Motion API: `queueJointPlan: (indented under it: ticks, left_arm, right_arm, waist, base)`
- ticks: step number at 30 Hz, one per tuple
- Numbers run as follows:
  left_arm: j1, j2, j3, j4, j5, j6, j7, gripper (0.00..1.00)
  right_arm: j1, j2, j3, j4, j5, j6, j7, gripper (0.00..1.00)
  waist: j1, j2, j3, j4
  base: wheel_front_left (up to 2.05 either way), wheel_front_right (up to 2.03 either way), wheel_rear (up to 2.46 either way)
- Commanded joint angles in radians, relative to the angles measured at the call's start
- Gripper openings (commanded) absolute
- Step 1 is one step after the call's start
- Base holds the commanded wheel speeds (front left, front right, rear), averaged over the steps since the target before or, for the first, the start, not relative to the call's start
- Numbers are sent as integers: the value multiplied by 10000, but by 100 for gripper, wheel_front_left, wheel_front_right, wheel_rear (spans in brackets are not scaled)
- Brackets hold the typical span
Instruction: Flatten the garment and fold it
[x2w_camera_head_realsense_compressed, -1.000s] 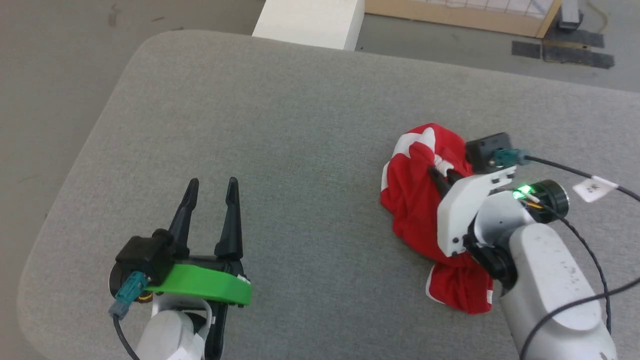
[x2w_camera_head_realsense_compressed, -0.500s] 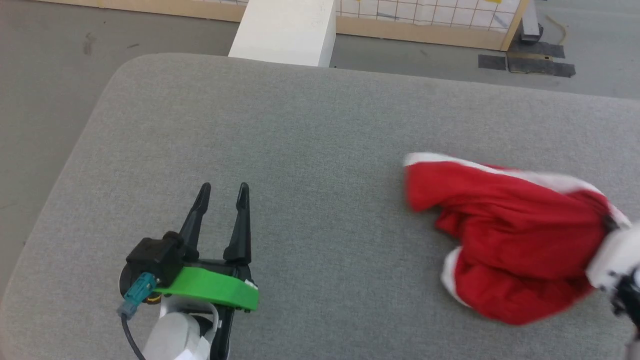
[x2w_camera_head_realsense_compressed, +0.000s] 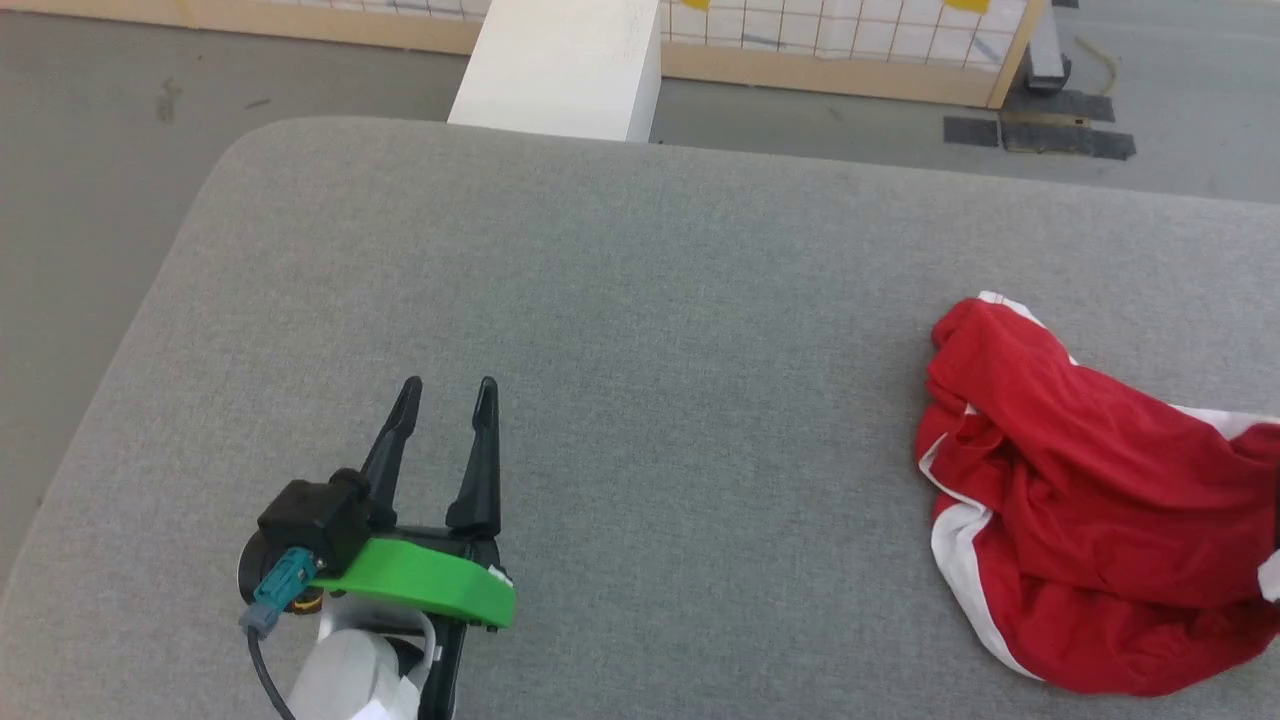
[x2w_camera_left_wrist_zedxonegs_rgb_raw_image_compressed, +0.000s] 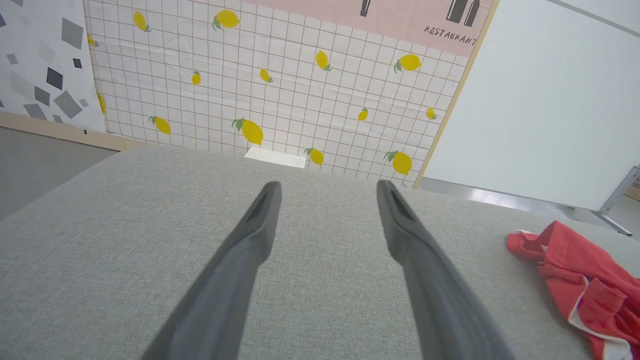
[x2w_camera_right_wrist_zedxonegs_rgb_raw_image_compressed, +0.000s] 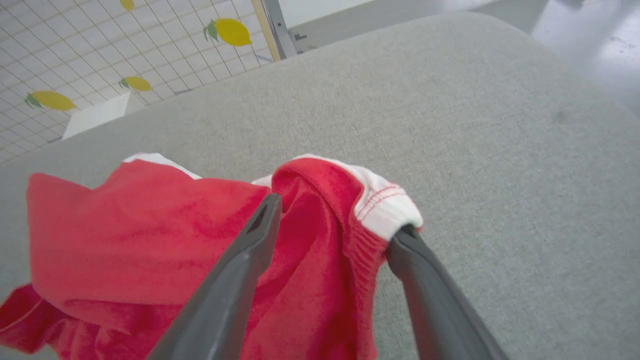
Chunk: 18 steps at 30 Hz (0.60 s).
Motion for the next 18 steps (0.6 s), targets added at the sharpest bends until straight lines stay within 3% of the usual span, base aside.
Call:
queueJointPlan:
  ticks: [1,6,11,18]
  left_arm:
    - [91,5,27,38,9,-57,-47,100]
    - [-55,-20,-158,98,-374,-47,133,100]
    - [-909,-49,-849,214,-895,-56,951,100]
    - [-3145,-61,-2917,973,-2351,-18,2720,100]
  right_arm:
    - [151,-14,124,-230,221,-13,-358,100]
    - [924,-14,757,-722,840,-13,-963,100]
    - [1659,-14,1166,-1016,1328,-13,-934,100]
    - [1832,-14,1616,-1464,1589,-13,-920,100]
  waist:
    - [0,-1,-110,-107]
    - [0,-1,-314,-419]
    - [0,-1,-362,-958]
    - [0,-1,-19,-2000]
  base:
    - [0,0,0]
    - [0,0,0]
    - [0,0,0]
    - [0,0,0]
